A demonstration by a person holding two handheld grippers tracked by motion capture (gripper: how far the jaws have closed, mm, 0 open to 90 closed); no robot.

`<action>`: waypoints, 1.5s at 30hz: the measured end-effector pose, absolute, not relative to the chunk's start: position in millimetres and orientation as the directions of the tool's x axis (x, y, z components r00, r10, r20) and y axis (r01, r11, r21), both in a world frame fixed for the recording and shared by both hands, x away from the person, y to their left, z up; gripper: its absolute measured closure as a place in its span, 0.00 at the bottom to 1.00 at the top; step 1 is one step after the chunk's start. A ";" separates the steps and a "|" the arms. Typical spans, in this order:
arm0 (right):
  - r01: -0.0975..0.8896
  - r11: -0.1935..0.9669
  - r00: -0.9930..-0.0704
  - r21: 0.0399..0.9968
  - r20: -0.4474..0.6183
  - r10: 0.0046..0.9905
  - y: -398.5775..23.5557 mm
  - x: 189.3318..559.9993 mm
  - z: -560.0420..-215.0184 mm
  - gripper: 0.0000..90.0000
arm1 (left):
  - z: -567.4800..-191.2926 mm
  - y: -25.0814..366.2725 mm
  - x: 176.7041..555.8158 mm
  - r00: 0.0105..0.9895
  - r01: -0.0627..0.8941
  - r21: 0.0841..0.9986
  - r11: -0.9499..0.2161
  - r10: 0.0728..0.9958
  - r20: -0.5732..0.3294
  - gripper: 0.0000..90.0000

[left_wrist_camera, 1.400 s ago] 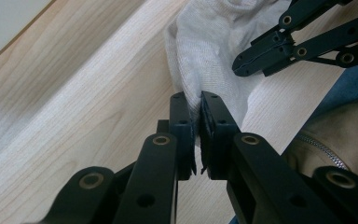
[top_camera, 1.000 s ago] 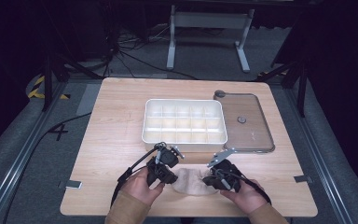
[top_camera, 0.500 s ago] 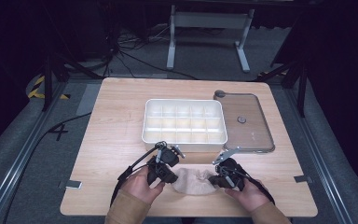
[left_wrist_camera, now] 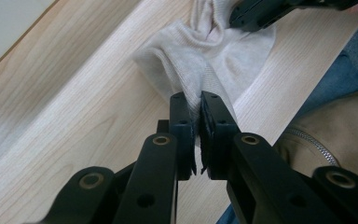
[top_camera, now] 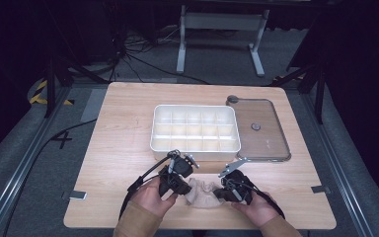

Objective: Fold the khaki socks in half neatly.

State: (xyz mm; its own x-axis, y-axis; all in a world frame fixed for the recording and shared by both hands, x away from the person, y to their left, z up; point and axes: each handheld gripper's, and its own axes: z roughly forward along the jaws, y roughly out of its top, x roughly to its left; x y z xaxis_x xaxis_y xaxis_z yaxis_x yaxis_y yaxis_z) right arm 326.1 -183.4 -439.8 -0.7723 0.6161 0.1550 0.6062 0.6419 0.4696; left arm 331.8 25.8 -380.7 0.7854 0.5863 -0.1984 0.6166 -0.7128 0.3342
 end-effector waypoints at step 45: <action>0.616 0.614 -0.761 0.493 0.171 0.626 -183.0 322.1 -442.5 0.99 | -397.9 -25.2 332.1 0.831 0.556 0.347 -0.755 0.518 -0.205 0.93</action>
